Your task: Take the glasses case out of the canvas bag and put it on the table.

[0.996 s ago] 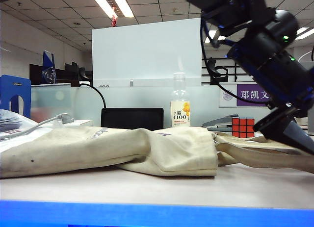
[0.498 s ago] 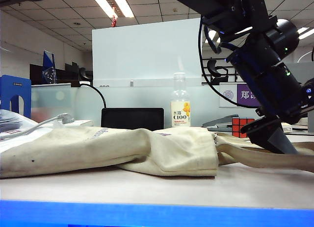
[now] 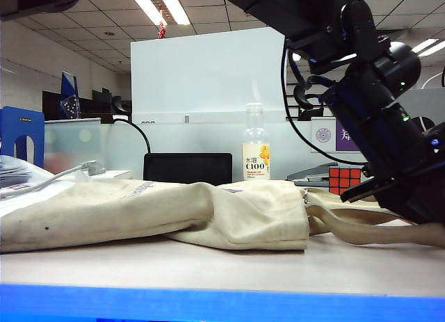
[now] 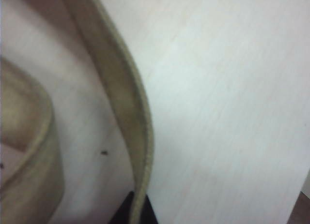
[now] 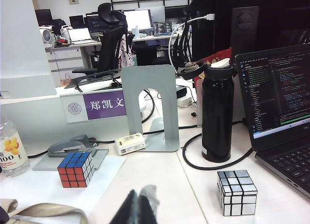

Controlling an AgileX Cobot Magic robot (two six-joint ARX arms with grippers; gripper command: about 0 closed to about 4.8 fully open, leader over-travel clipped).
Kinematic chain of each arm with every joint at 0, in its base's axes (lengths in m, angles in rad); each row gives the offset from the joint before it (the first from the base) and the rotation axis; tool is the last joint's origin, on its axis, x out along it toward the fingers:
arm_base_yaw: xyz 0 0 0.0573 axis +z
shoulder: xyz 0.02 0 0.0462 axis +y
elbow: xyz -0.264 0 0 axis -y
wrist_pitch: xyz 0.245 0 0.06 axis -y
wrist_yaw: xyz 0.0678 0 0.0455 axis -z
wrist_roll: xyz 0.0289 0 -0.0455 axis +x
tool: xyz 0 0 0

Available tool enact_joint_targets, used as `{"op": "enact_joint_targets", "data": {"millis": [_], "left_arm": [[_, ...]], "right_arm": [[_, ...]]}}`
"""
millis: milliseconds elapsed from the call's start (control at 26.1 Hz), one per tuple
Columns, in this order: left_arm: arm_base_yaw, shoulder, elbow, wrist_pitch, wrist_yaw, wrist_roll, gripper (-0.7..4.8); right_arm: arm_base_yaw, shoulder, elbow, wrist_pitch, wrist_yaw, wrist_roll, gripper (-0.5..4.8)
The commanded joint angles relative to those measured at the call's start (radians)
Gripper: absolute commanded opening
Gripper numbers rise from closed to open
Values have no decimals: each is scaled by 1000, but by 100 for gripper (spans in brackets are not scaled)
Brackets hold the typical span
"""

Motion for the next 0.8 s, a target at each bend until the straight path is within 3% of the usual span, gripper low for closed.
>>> {"op": "enact_joint_targets", "data": {"millis": [38, 268, 460, 613, 804], "left_arm": [[17, -31, -3, -16, 22, 7, -6], [70, -153, -3, 2, 37, 25, -6], [122, -275, -3, -12, 137, 21, -6], [141, -362, -3, -93, 204, 11, -6], [139, -456, -3, -265, 209, 3, -6]], "right_arm": [[0, -2, 5, 16, -13, -1, -6], [0, -2, 4, 16, -40, -1, -6], [0, -2, -5, 16, -91, -1, -6], [-1, -2, -13, -18, -158, -1, -6], [-1, 10, -16, -127, -239, -2, -6]]}}
